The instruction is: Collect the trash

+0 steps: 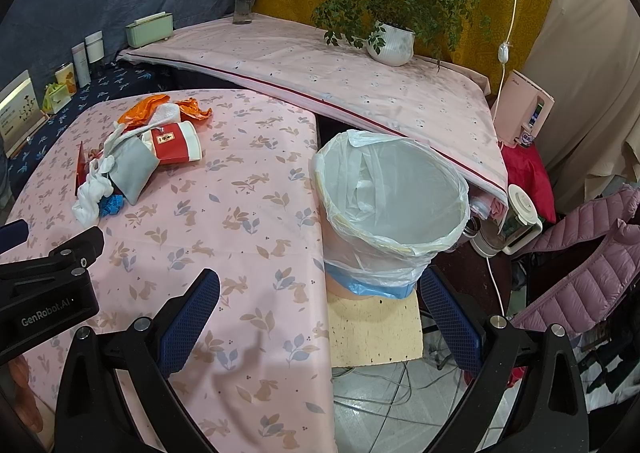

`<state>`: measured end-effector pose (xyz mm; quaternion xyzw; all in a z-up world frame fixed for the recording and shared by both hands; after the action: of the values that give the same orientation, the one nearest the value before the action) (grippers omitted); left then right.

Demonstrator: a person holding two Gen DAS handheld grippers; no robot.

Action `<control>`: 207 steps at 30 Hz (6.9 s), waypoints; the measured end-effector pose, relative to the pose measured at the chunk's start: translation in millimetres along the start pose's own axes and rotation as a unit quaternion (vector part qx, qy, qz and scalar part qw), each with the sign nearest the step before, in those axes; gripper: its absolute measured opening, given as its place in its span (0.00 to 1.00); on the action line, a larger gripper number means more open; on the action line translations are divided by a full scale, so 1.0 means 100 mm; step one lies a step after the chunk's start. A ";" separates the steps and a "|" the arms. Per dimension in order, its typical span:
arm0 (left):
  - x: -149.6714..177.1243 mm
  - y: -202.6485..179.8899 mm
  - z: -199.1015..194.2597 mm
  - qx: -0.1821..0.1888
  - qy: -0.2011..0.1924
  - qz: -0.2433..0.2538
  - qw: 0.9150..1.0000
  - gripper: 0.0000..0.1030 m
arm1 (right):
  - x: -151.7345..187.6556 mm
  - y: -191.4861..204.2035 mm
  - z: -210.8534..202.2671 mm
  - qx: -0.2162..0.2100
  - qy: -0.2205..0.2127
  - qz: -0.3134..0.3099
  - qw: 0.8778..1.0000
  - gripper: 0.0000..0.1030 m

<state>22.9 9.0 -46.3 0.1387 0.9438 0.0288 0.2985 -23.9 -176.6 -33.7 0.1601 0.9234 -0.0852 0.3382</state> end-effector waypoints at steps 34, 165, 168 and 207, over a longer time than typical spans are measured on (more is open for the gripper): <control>-0.12 0.04 0.12 -0.010 -0.017 0.007 1.000 0.93 | -0.03 0.07 0.15 -0.009 0.005 0.009 1.000 0.93; -1.74 0.43 0.10 0.188 -0.155 -0.036 0.969 0.03 | -1.92 0.36 0.44 -0.165 -0.093 0.096 0.977 0.04; -1.79 0.13 0.14 0.203 -0.149 -0.017 0.967 0.03 | -1.87 0.10 0.53 -0.145 -0.089 0.111 0.979 0.04; -1.79 -1.06 0.75 0.197 -0.089 0.038 0.976 0.53 | -1.43 -0.61 1.25 -0.078 -0.019 0.150 0.985 0.31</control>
<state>179.8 -144.3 -23.1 0.2325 0.8946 -0.1584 0.3472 132.4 -301.0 -32.4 0.2681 0.8863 0.0358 0.3759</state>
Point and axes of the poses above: each gripper's, at about its wrist camera, not at the fingertips, and z roughly the way its jaws point, y to its left, x to its underside, the point moved 5 cm from there along z, roughly the way its jaws point, and after that the axes turned 11 degrees about z, right-handed, at the moved point
